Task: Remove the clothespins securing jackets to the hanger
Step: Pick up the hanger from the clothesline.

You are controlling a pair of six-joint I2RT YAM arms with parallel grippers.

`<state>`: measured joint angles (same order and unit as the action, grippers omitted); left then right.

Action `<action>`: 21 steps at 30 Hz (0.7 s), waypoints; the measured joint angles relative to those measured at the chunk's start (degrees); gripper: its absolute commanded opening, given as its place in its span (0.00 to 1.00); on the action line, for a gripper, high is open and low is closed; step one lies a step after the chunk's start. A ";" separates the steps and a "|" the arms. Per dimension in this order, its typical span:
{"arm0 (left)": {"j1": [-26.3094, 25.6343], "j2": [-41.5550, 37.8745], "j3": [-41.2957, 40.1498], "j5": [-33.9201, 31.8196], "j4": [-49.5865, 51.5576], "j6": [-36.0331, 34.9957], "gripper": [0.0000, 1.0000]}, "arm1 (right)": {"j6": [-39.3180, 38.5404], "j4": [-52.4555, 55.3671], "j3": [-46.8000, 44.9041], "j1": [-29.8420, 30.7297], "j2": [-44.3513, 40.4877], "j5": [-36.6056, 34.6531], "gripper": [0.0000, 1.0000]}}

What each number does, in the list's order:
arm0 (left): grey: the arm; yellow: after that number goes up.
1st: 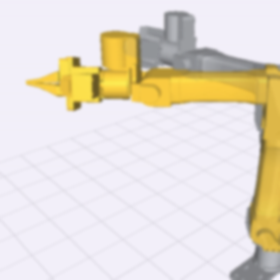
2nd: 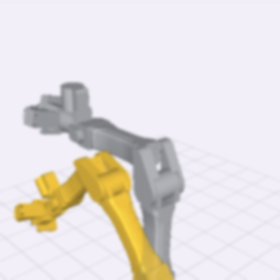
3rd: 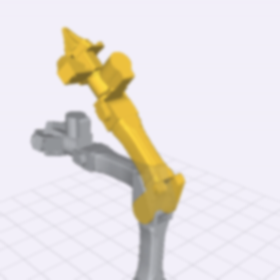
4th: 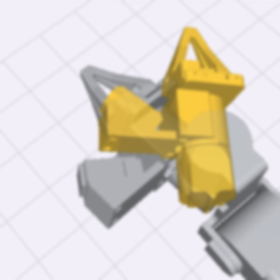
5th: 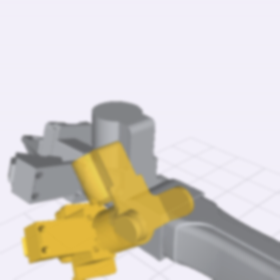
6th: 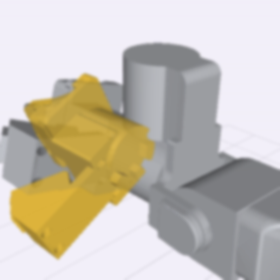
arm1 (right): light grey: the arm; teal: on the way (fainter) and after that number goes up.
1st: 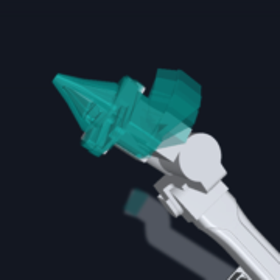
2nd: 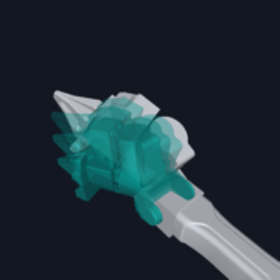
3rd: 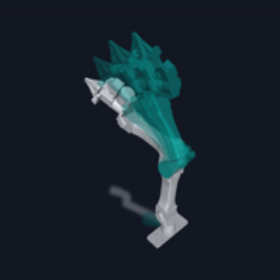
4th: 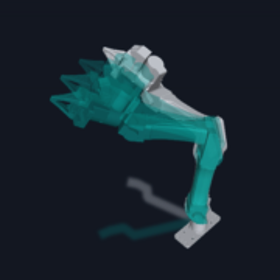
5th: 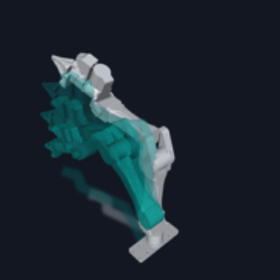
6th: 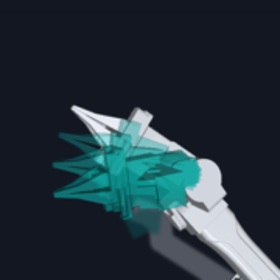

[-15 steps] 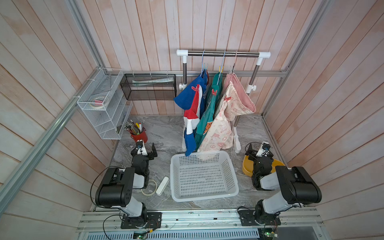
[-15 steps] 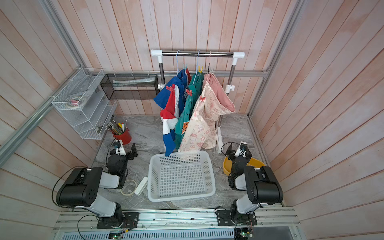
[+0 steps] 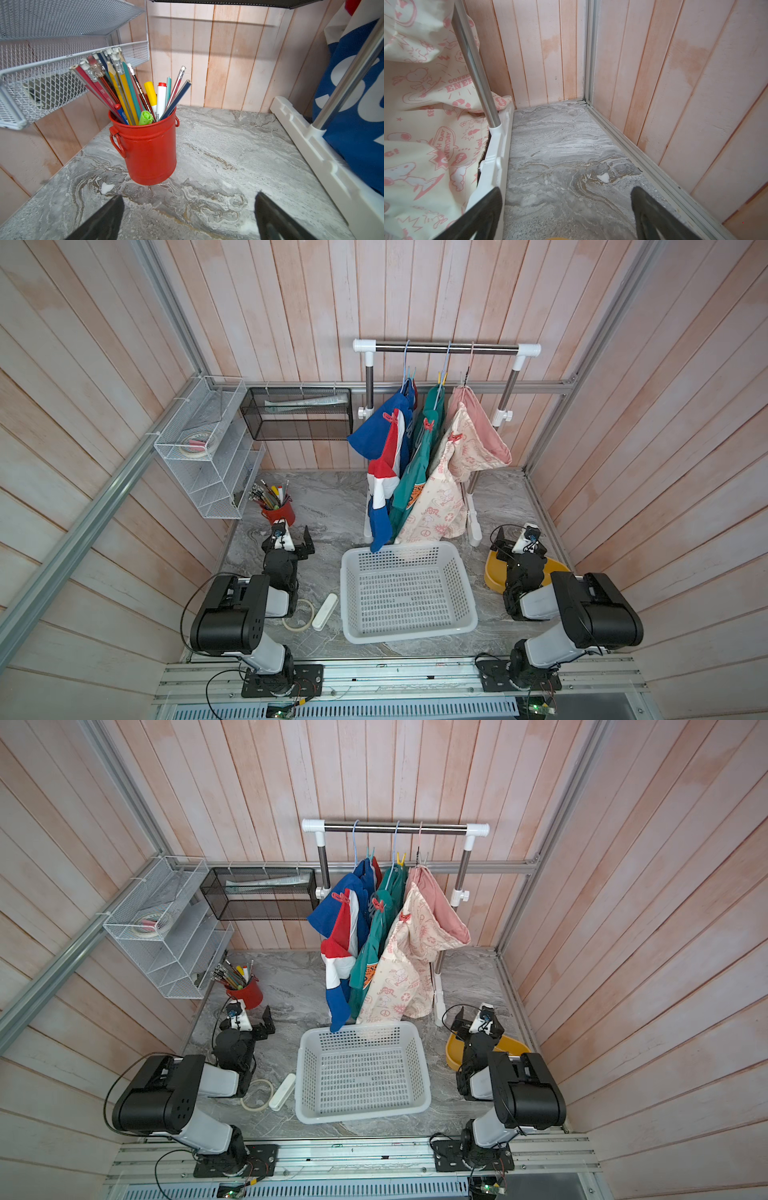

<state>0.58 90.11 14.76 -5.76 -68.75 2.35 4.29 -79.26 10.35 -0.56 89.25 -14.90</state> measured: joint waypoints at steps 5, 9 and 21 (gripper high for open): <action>0.00 0.00 0.00 0.00 0.00 0.00 1.00 | -0.02 0.00 0.00 0.00 0.00 0.00 0.98; 0.00 0.00 0.00 0.02 0.00 0.00 1.00 | 0.00 0.00 0.00 0.00 0.00 0.00 0.98; 0.00 0.00 0.00 0.83 0.00 0.02 1.00 | -0.02 -0.02 0.00 0.00 0.00 0.00 0.98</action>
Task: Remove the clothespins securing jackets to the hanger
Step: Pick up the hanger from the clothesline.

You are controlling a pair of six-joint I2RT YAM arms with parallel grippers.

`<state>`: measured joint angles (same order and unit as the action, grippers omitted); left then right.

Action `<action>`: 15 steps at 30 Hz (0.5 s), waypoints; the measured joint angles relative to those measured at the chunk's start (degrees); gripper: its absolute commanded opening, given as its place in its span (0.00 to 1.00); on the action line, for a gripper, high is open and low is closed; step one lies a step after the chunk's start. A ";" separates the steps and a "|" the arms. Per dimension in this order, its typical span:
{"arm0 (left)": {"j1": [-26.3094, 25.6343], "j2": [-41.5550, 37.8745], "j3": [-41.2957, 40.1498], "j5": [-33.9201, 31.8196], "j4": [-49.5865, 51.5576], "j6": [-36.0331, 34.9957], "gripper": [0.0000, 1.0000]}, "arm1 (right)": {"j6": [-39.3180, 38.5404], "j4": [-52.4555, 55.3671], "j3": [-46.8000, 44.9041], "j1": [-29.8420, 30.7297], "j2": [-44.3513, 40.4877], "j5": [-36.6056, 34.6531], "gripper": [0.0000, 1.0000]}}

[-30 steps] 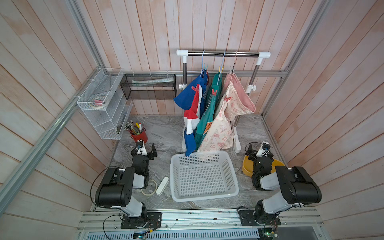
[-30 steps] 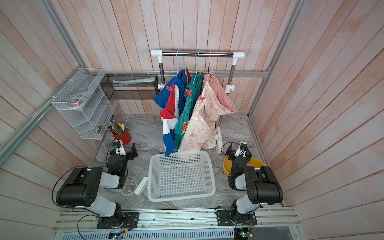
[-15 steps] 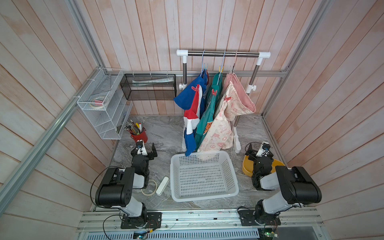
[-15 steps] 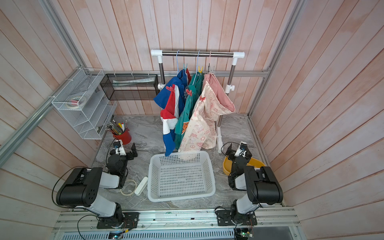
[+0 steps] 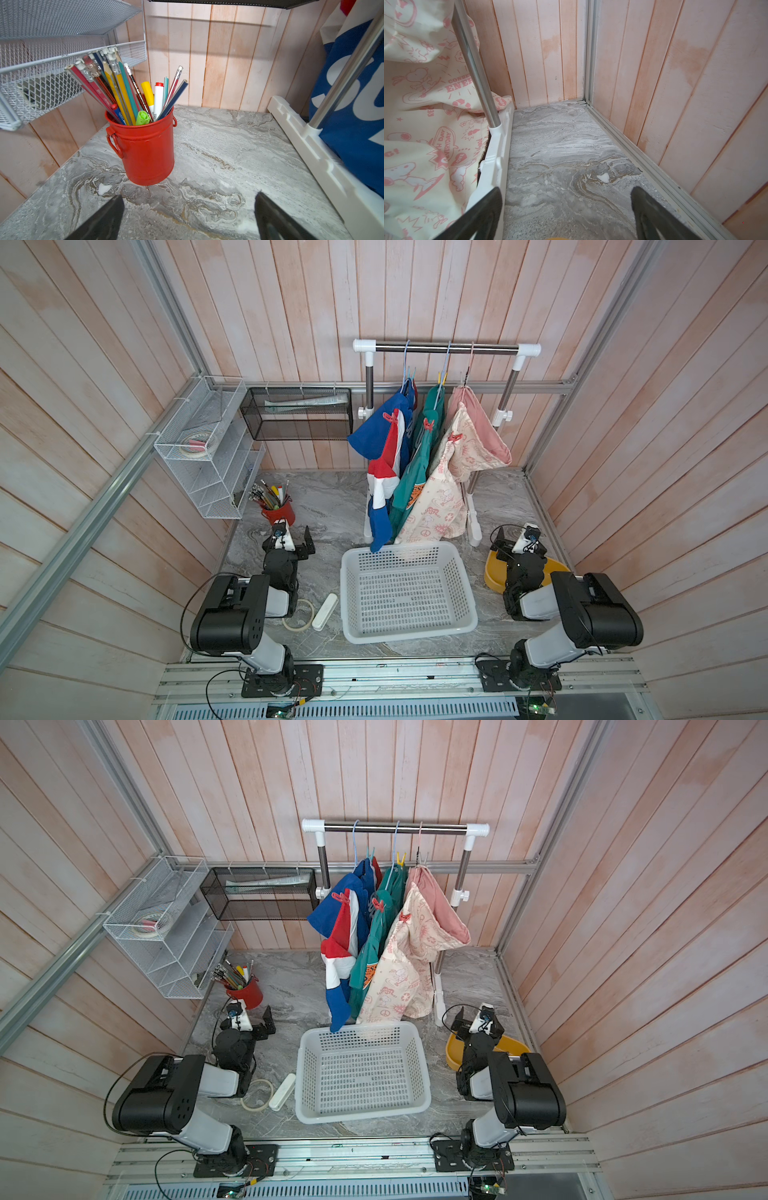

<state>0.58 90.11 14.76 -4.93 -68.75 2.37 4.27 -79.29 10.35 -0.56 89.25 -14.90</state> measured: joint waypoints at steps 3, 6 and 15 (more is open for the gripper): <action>0.00 0.00 0.00 0.02 0.00 -0.02 1.00 | 0.00 0.02 0.00 0.00 0.00 0.00 0.98; 0.00 0.00 0.00 0.02 0.02 -0.02 1.00 | 0.00 0.02 0.00 0.00 0.00 0.00 0.98; 0.00 -11.04 0.72 -0.07 10.32 -0.63 1.00 | -0.15 1.49 -1.36 0.61 -5.55 -0.79 0.98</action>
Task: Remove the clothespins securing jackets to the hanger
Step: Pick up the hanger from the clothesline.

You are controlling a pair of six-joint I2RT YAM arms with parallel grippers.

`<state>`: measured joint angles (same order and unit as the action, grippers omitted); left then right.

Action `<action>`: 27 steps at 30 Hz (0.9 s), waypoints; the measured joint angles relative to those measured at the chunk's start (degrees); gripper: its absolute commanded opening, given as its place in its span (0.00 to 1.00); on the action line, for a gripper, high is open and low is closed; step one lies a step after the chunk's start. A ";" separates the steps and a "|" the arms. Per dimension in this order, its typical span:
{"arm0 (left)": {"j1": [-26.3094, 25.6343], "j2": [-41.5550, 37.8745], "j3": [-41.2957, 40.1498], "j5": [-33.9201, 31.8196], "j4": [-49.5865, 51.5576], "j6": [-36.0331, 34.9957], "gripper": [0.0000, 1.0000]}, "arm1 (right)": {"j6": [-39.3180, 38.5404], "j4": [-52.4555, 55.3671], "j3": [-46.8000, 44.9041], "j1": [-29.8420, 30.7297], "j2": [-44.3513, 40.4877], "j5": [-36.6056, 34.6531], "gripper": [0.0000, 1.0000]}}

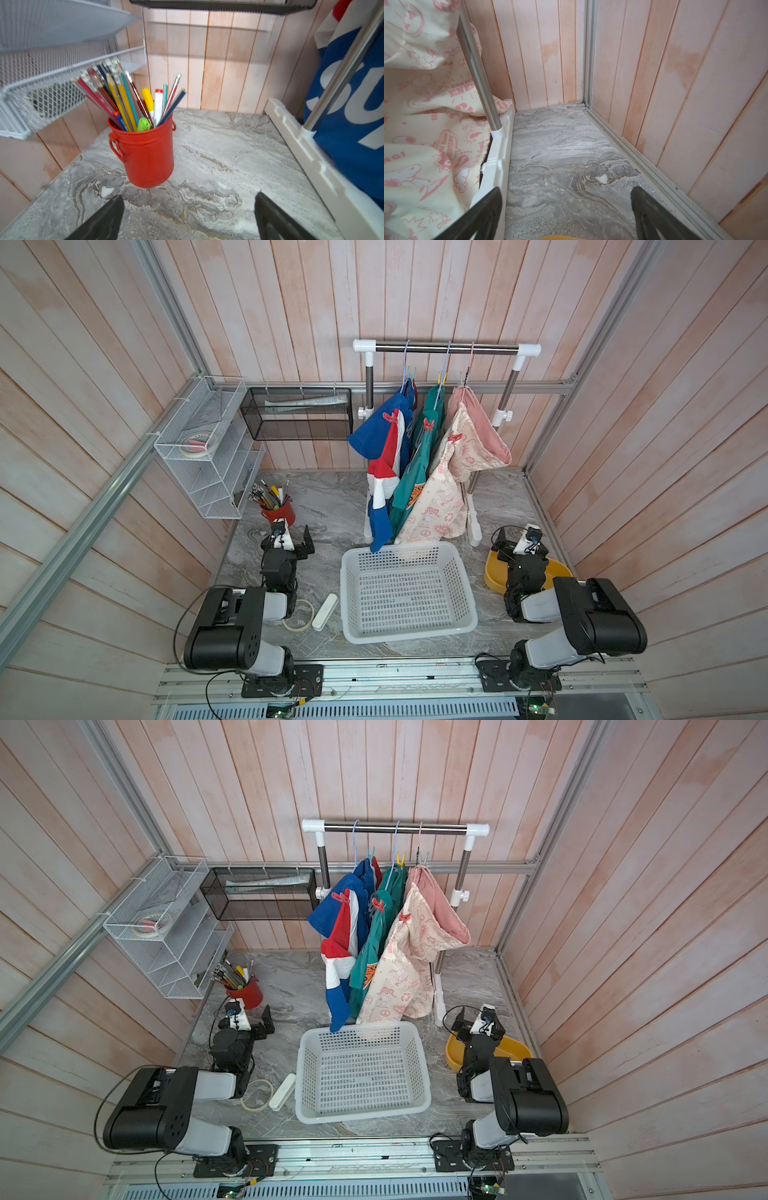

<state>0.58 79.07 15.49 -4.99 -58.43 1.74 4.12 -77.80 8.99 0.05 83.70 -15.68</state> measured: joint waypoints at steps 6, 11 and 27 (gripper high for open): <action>-0.24 -16.63 7.08 -2.71 19.52 2.86 1.00 | 2.69 16.26 6.51 0.98 -13.92 -4.04 0.98; -0.39 -25.42 20.48 -1.73 41.46 8.72 1.00 | 12.83 31.56 12.37 -0.68 -26.01 -6.54 0.98; -30.84 -4.44 70.12 3.32 86.53 8.59 1.00 | 33.46 68.19 30.80 -8.07 -31.98 7.80 0.98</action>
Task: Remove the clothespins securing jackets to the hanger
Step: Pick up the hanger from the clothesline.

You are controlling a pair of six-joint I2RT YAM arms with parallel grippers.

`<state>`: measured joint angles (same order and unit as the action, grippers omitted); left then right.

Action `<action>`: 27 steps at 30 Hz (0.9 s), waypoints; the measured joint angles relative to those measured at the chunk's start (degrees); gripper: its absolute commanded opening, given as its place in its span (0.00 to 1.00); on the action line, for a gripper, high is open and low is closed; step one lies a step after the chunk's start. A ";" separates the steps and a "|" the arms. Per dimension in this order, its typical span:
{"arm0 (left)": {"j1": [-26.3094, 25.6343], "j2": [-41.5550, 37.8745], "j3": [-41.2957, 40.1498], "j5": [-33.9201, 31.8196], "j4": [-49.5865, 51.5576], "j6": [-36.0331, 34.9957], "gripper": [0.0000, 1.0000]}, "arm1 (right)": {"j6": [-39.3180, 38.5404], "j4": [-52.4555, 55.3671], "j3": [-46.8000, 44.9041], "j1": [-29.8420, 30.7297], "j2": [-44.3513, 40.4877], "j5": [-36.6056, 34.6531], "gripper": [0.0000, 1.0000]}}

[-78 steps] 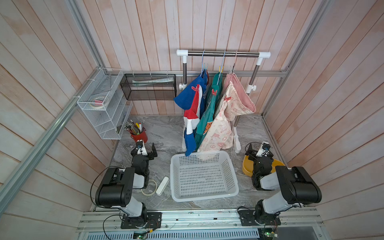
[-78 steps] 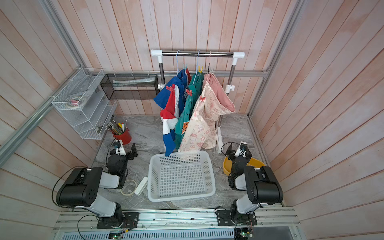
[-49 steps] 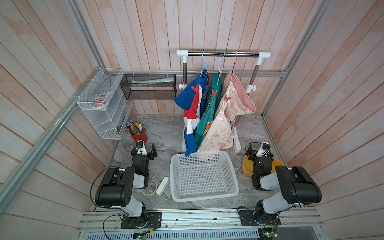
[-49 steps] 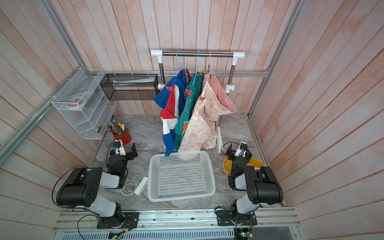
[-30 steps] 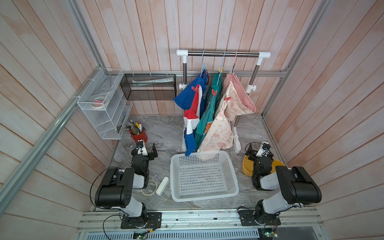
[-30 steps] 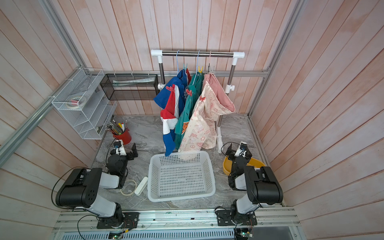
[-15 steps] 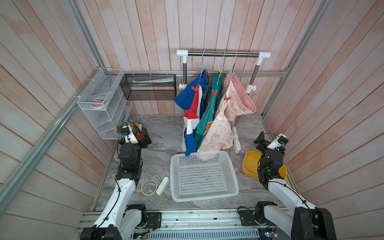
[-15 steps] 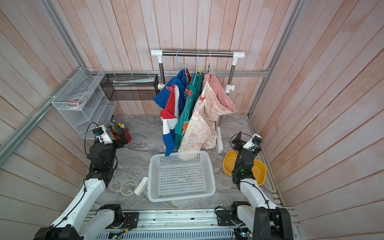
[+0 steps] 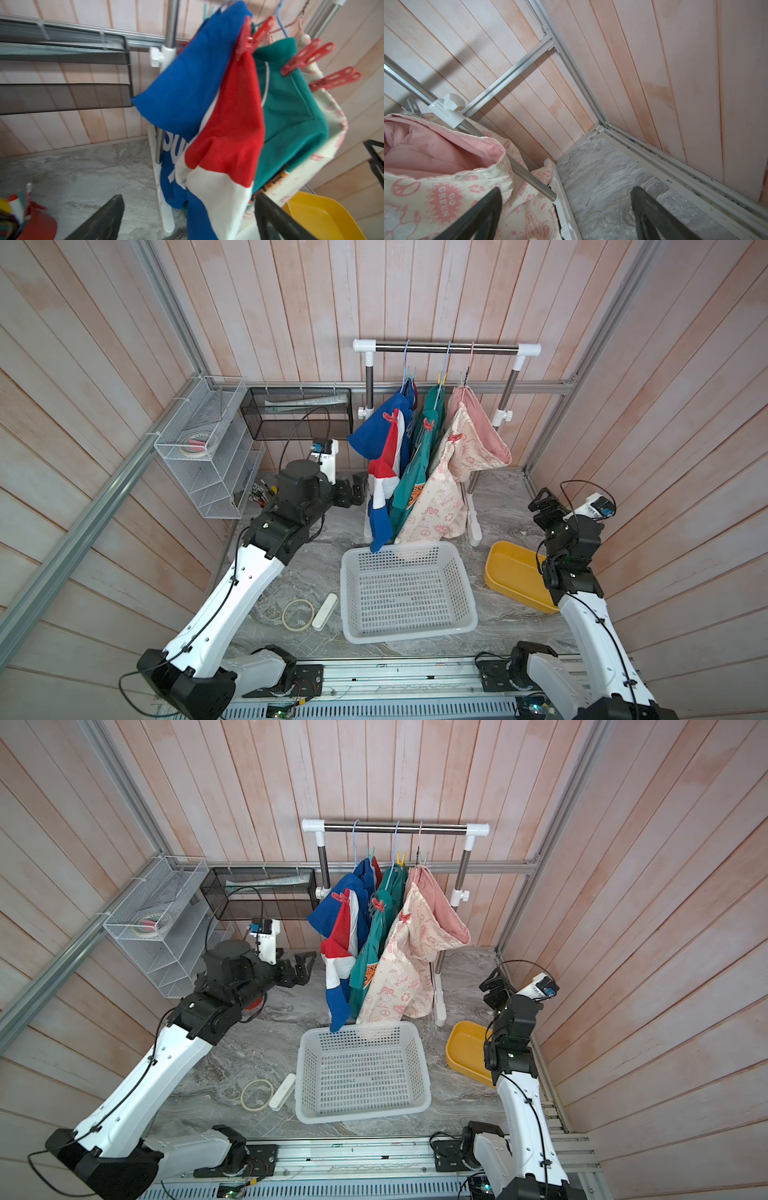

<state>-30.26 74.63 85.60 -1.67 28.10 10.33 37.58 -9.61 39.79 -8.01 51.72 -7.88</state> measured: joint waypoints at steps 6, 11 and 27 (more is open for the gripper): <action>-2.67 6.56 11.19 -0.28 6.03 -0.20 1.00 | -0.22 1.77 -0.11 0.00 -0.63 5.66 0.98; -2.75 11.37 19.82 -0.74 8.76 -0.48 0.98 | -1.66 3.72 -0.09 0.07 -0.59 8.83 0.95; -1.11 29.57 35.65 -2.67 14.56 -0.11 0.26 | -7.39 6.91 3.13 5.55 -1.44 14.14 0.92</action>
<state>-31.38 104.20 121.25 -4.34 42.65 10.22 30.20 -2.70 42.92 -2.46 50.28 6.26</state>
